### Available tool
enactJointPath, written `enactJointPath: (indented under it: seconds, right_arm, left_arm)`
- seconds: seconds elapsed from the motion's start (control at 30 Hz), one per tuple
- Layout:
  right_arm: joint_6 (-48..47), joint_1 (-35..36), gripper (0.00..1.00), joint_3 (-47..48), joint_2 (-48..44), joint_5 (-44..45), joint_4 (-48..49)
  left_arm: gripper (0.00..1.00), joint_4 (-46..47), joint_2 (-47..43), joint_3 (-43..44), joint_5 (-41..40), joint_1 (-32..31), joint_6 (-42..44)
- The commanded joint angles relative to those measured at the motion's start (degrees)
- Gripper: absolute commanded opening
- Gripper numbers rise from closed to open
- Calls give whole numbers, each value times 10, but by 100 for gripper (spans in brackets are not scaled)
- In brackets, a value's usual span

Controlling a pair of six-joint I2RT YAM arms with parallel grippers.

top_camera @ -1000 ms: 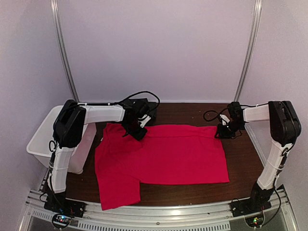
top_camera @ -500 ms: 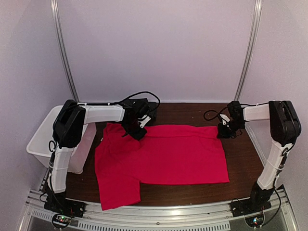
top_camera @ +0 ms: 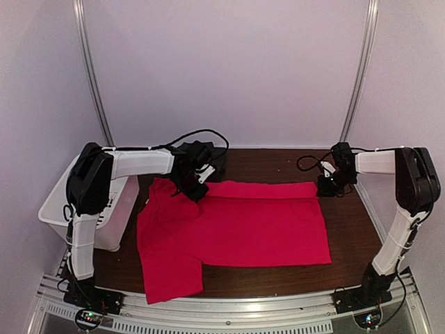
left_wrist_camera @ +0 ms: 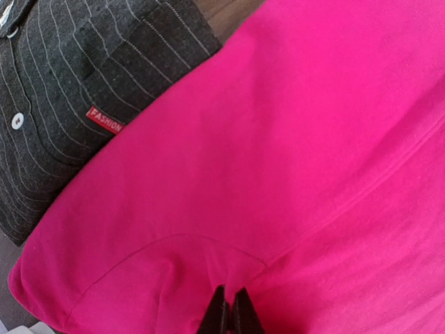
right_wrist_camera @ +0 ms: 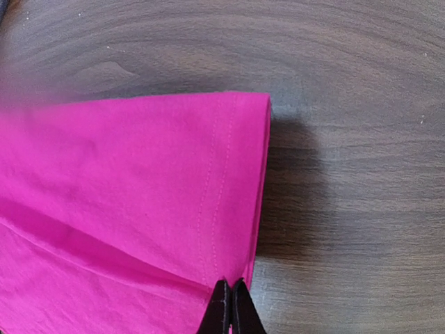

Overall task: Fold and stack the mixed laundry pile
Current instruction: Adjust the 1/3-folded T-shirt at the center of the board.

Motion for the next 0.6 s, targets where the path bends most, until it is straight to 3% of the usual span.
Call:
enactJointPath:
  seconds: [0.0,0.03,0.1,0.23,0.4,0.57]
  right_arm:
    - [-2,0,0,-11,12,18,2]
    - [-2,0,5,-11,13,18,1]
    - [-4,1,26,-12,9,25,-4]
    - [4,2,46,-18,-48,15,-4]
    - [21,40,51,-56,-151,-51,-9]
    - [63,136,49,-147,-254,-74,-22]
  left_arm:
    - [6,-3,7,-9,8,-2,9]
    - [13,-3,10,-10,8,-2,7]
    - [29,-3,7,-13,13,-2,3]
    - [46,36,-57,-62,36,-2,-19]
    - [53,94,-179,-168,61,-2,-82]
    - [54,133,-328,-325,83,-2,-150]
